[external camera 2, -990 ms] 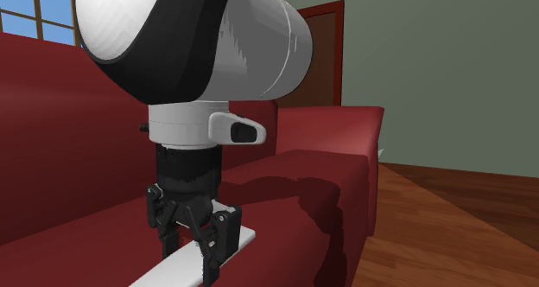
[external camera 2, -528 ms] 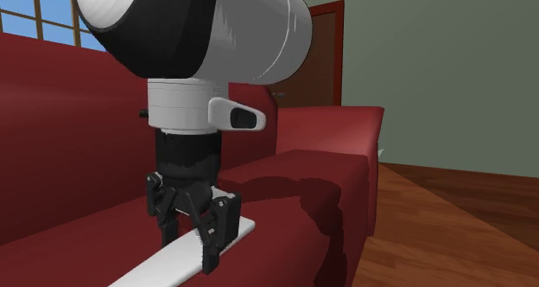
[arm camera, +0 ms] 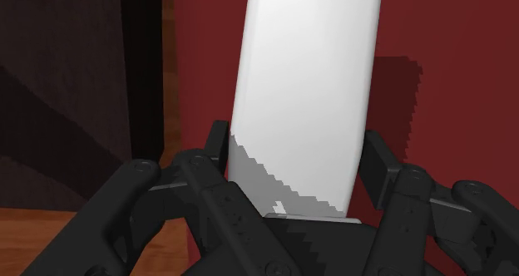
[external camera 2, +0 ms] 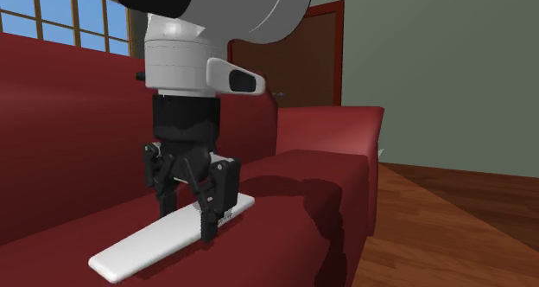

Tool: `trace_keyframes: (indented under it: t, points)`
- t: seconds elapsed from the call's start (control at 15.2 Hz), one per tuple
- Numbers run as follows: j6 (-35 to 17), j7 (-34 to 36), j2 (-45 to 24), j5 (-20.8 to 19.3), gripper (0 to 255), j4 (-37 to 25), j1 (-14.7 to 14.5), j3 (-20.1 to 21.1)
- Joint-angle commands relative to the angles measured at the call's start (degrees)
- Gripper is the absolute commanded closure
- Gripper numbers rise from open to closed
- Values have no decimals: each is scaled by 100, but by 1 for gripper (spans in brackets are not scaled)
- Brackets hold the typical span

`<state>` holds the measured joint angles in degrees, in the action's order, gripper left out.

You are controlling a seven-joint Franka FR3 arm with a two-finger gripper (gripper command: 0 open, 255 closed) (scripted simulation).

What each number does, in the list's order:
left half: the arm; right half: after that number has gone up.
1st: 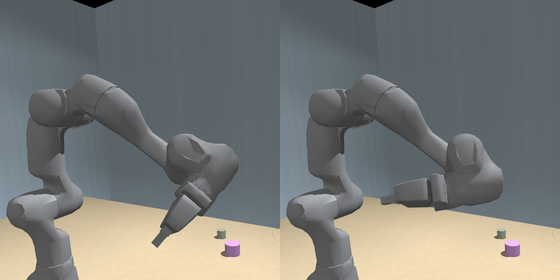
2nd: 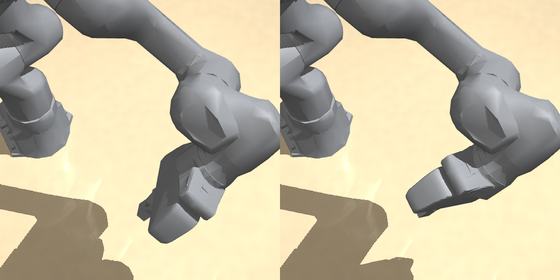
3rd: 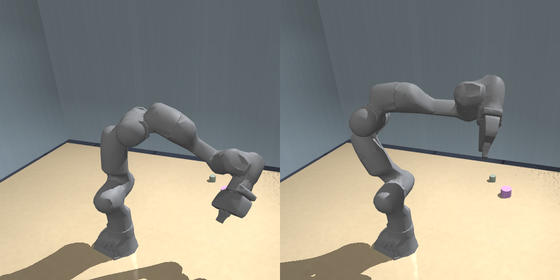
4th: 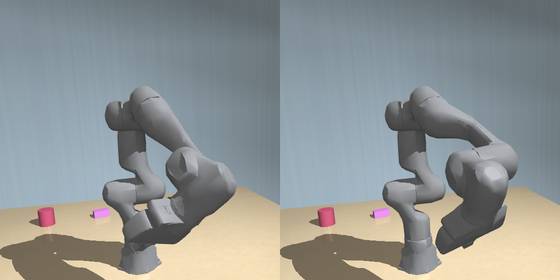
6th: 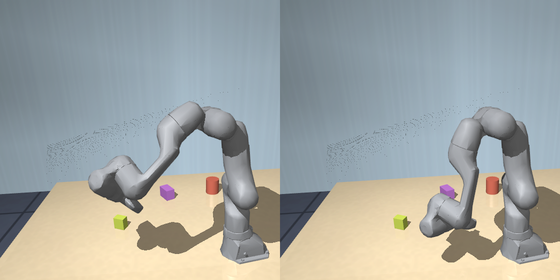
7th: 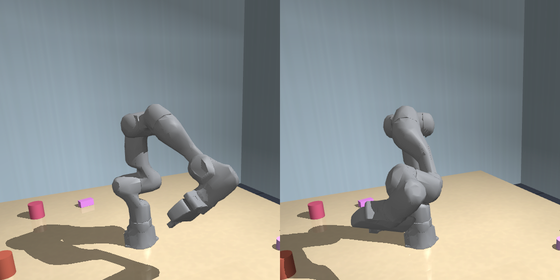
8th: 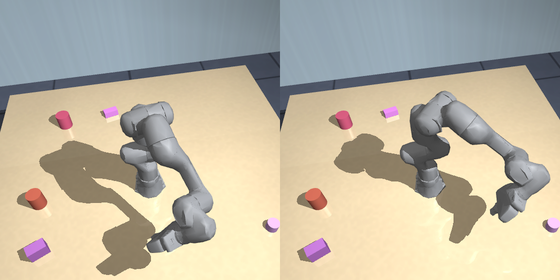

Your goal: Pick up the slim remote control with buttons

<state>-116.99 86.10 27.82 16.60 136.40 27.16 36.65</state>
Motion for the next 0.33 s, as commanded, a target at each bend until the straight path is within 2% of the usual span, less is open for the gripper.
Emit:
trace_keyframes:
  t: [0.0,0.26]
  points:
    - [182,-21,57,-13,255,-122,1,-64]
    - [355,-24,95,-30,255,-257,3,-111]
